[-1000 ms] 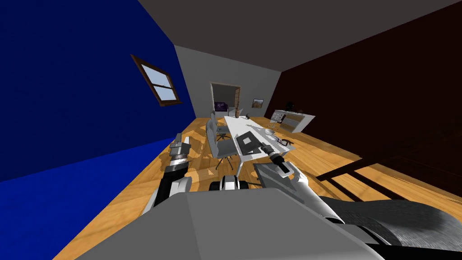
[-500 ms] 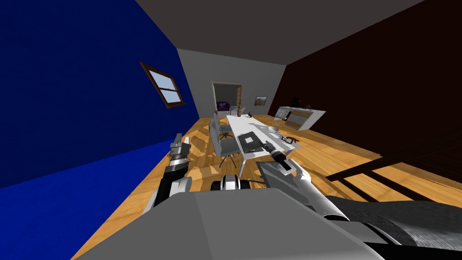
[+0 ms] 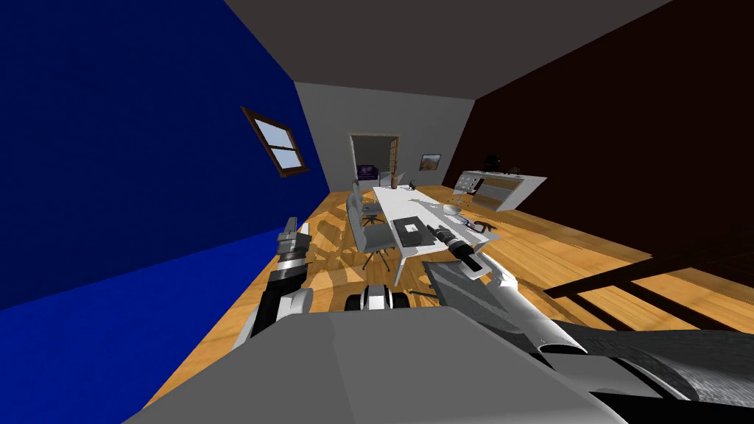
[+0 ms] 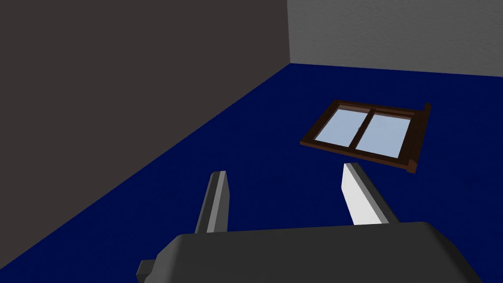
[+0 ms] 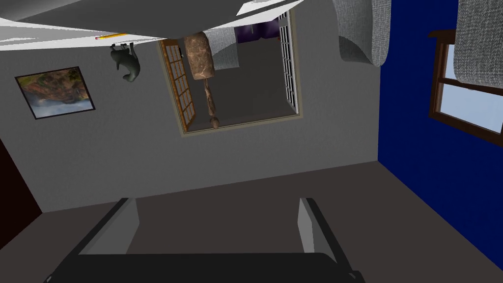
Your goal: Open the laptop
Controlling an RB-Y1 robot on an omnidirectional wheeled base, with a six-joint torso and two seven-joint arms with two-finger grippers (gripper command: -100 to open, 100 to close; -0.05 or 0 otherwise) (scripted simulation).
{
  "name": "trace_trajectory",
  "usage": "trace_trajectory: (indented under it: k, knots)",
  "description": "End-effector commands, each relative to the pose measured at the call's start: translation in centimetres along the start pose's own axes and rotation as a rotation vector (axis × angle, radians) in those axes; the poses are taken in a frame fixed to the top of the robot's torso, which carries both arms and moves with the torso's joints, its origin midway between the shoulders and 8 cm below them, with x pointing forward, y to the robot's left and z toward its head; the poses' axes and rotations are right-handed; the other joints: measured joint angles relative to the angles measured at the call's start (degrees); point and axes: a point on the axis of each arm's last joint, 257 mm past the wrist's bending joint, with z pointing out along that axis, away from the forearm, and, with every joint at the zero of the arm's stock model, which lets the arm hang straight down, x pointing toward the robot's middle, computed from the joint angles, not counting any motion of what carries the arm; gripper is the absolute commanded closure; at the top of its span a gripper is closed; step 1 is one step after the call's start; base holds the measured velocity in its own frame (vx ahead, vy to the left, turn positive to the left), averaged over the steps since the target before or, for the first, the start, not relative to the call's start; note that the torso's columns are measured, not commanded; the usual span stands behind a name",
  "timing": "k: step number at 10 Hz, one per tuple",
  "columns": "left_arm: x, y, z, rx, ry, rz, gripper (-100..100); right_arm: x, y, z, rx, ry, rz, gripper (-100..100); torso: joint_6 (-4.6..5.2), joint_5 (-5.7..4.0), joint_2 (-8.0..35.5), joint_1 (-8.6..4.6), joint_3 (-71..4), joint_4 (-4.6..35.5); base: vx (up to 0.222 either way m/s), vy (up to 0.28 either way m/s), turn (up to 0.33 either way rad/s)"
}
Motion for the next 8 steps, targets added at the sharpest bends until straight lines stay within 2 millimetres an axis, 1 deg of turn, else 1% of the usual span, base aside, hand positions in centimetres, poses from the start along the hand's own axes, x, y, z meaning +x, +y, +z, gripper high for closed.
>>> trace_trajectory:
  k: [1, 2, 3, 4, 8]
  knots:
    - [0.0, 0.0, 0.0, 0.000, 0.000, 0.000, 0, -2.9, -1.3, 0.7, 0.016, -0.008, -0.027, -100, -0.06, 0.03, 0.0, 0.01, 0.0, 0.0, -0.038, 0.050, 0.065]
    - [0.0, 0.0, 0.0, 0.000, 0.000, 0.000, 0, -1.7, -0.8, 0.4, 0.007, -0.002, -0.014, -100, -0.06, 0.01, 0.0, 0.08, 0.0, 0.0, -0.016, 0.023, 0.013]
    - [0.0, 0.0, 0.0, 0.000, 0.000, 0.000, 0, -1.9, -0.9, 0.5, 0.010, -0.003, -0.012, 0, -0.09, -0.30, -0.1, 0.15, 0.1, -0.1, 0.000, 0.000, 0.000]
    - [0.0, 0.0, 0.0, 0.000, 0.000, 0.000, 0, -1.9, -0.9, 0.5, 0.010, -0.003, -0.012, 0, -0.15, -0.45, -0.1, 0.23, 0.2, -0.2, 0.000, 0.000, 0.000]
    - [0.0, 0.0, 0.0, 0.000, 0.000, 0.000, 0, -1.9, -0.9, 0.5, 0.010, -0.003, -0.012, 0, -0.18, -0.48, -0.1, 0.36, 0.2, -0.2, 0.000, 0.000, 0.000]
